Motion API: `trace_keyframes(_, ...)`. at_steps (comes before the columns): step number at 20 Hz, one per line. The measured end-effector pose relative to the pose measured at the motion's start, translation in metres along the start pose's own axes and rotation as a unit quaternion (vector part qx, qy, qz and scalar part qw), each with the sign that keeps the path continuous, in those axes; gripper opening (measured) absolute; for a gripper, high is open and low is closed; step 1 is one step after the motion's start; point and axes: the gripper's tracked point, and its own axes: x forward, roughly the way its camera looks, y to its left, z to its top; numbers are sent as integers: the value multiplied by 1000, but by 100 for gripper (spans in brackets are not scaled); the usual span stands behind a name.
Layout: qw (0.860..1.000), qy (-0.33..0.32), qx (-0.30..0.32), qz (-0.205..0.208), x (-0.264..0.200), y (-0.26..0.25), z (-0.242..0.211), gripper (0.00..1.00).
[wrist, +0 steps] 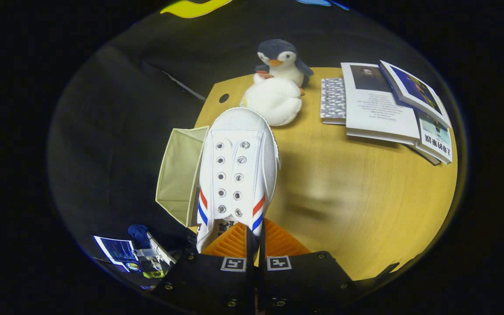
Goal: Open the storage box then place both shoes into the box .Put the left shoe in first, then the right shoe, with the right side of both shoes facing outward in a uniform manner.
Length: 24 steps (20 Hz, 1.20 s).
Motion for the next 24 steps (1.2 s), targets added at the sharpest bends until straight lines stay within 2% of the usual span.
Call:
trace_keyframes(5, 999, 10, -36, 17, 24, 53, 18, 3)
trace_keyframes(13, 995, 34, -91, 22, 62, 133, 40, 3)
trace_keyframes(20, 988, 73, -132, -24, 121, 174, 44, 3)
trace_keyframes(24, 984, 95, -140, -56, 148, 170, 35, 3)
